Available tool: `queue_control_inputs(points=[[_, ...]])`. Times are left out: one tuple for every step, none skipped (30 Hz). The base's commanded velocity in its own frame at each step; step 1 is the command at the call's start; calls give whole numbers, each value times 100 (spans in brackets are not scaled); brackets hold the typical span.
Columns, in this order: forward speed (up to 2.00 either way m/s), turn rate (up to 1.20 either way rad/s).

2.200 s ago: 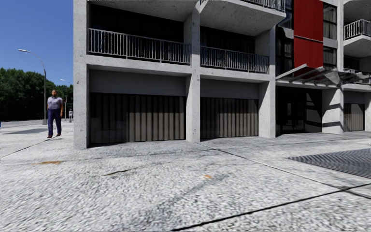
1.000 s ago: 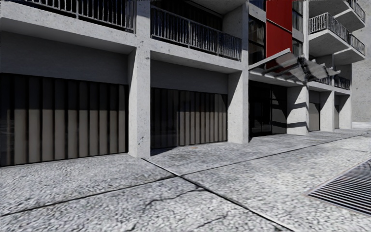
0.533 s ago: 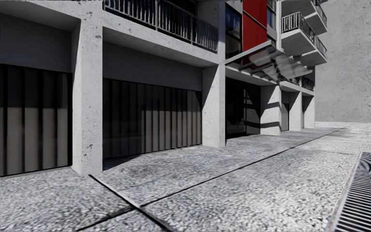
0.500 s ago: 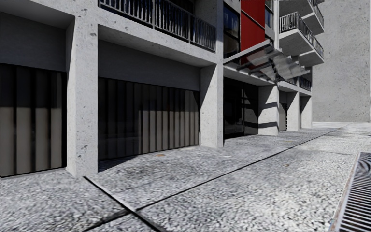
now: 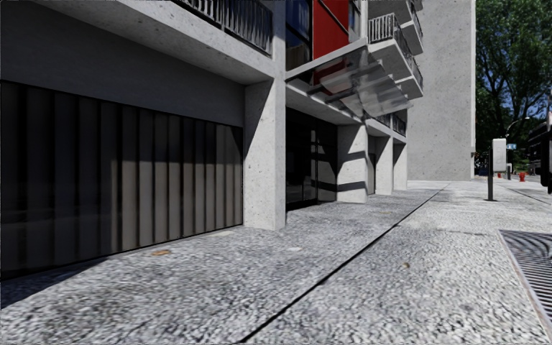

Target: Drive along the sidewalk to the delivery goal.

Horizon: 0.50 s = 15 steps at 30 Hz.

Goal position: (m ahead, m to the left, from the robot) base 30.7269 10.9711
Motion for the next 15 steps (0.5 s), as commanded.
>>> queue_control_inputs(points=[[174,-48],[174,-48],[174,-48],[174,-48],[174,-48],[174,-48],[174,-48],[174,-48],[175,-48],[176,-48],[178,-48],[179,-48],[179,-48],[180,-48],[180,-48]])
